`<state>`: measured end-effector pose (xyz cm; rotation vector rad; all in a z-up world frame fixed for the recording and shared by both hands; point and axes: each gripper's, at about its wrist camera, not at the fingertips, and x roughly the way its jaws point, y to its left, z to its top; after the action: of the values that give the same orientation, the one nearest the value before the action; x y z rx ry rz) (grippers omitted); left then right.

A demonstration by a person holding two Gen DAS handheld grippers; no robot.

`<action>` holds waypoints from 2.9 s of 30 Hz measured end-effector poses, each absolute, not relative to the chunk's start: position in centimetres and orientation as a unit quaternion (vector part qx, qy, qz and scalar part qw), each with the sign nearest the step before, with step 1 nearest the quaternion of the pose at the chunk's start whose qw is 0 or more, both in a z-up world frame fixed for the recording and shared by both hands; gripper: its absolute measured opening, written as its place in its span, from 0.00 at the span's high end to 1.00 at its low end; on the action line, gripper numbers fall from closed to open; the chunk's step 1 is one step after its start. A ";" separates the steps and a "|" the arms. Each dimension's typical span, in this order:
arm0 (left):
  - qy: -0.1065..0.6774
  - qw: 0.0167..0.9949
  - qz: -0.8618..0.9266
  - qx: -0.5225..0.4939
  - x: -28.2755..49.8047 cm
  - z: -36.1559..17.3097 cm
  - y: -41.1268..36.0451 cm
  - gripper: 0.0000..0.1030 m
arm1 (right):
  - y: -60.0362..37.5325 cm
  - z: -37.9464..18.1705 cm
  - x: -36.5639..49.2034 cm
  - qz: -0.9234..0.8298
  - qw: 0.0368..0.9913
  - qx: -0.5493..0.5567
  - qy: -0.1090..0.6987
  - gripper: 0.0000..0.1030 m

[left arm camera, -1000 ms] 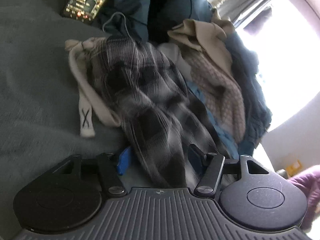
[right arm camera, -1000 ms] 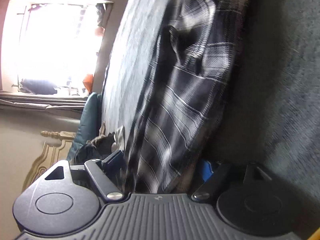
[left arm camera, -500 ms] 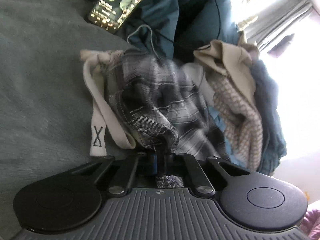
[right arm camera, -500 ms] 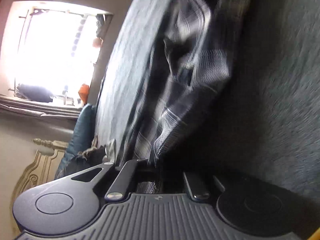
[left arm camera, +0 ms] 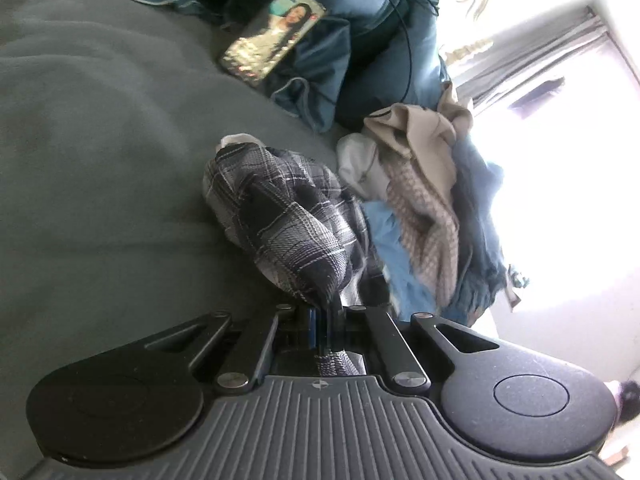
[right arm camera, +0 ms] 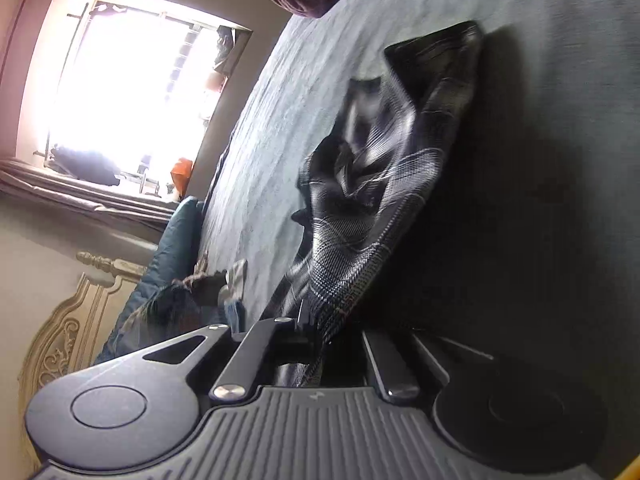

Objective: Fold clothes

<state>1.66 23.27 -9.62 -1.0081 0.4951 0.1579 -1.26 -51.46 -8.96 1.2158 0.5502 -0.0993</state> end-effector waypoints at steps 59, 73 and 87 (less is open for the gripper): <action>0.209 0.956 0.058 -0.198 -9.5 -14.7 26.2 0.53 | 7.8 -6.0 7.5 0.506 0.798 -0.210 0.251 0.70; 0.181 0.975 0.081 -0.098 -9.3 -12.9 24.1 0.54 | 7.8 -4.1 5.7 0.457 0.846 -0.222 0.162 0.98; 0.120 0.987 0.060 -0.094 -9.3 -6.0 23.2 0.53 | 8.7 -6.6 10.8 0.484 0.819 -0.160 0.262 0.59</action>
<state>-9.27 23.21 -6.04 -0.1883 0.2414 0.1205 10.77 8.69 -6.61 -0.3414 0.5578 1.0306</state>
